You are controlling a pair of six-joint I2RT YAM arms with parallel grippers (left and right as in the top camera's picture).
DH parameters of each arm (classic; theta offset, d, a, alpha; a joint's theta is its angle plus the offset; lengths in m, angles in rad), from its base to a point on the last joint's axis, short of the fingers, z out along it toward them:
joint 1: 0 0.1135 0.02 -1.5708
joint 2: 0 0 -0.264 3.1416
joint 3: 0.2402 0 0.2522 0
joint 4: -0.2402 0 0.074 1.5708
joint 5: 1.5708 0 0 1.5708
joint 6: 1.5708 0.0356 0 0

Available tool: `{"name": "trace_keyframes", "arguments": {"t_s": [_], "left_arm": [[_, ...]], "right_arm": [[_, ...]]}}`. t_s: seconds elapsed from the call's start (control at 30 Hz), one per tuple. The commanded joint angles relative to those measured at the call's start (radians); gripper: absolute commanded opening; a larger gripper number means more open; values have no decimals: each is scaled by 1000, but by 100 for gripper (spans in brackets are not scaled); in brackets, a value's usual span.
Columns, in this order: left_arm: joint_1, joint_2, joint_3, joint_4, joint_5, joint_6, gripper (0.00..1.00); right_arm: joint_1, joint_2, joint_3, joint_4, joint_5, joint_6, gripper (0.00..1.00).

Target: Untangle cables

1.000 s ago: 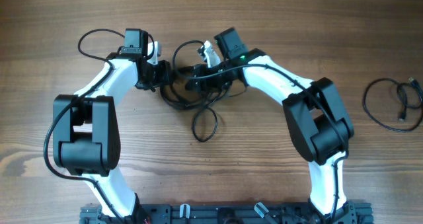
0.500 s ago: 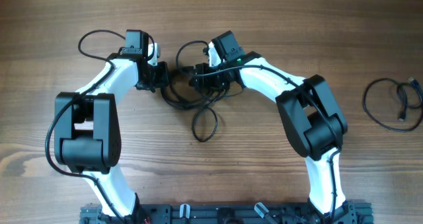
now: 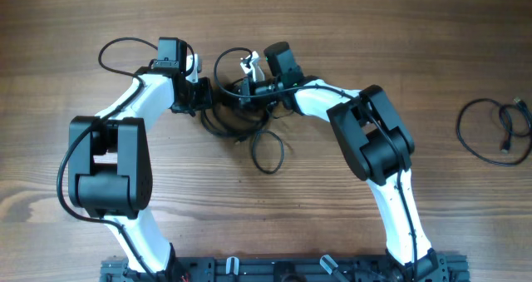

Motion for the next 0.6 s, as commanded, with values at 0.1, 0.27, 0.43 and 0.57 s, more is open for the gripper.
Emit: {"name": "trace_keyframes", "arguments": {"t_s": [0.1,0.27,0.43,0.57], "left_arm": [[-1,33,-12,-1,-51,2,27],[-1,33,-12,3,-50,2,27],[-1,33,-12,8,-50,2,27],[-1,33,-12,12,-50,2,28]], "right_arm": [[-59,-88,-20,-38,-189,-59,4],[-78,-166,-20,-45,-307,-87,5],[-82,-203,-20,-3,-449,-62,4],[-109,-203,-20,105,-579,72,4]]}}
